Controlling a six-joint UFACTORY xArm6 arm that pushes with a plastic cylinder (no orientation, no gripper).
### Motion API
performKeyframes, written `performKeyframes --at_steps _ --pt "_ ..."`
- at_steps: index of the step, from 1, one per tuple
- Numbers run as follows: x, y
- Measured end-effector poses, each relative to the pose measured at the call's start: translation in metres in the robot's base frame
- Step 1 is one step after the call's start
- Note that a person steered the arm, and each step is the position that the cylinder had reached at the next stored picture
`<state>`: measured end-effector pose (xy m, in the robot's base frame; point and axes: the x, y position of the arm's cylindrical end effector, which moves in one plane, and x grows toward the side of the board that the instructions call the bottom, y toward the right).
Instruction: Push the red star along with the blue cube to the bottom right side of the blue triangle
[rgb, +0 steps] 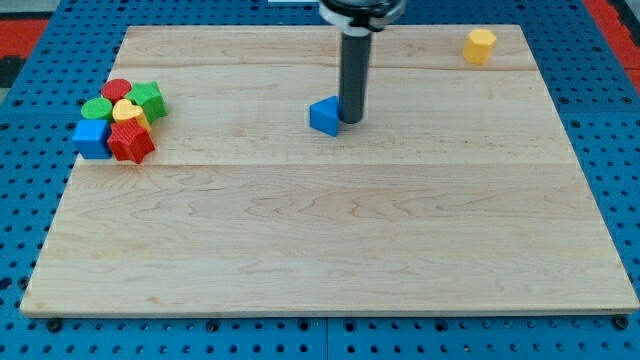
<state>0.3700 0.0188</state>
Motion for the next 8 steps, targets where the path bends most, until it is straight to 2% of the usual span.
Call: performKeyframes --at_steps 1,2,3,4,5,6,7,8 --pt "0.000 -0.016" --pt "-0.025 0.021" --pt "-0.083 -0.016" --pt "-0.108 -0.143" --pt "-0.109 -0.295" --pt "-0.106 -0.323" --pt "-0.092 -0.324" --pt "-0.043 -0.323"
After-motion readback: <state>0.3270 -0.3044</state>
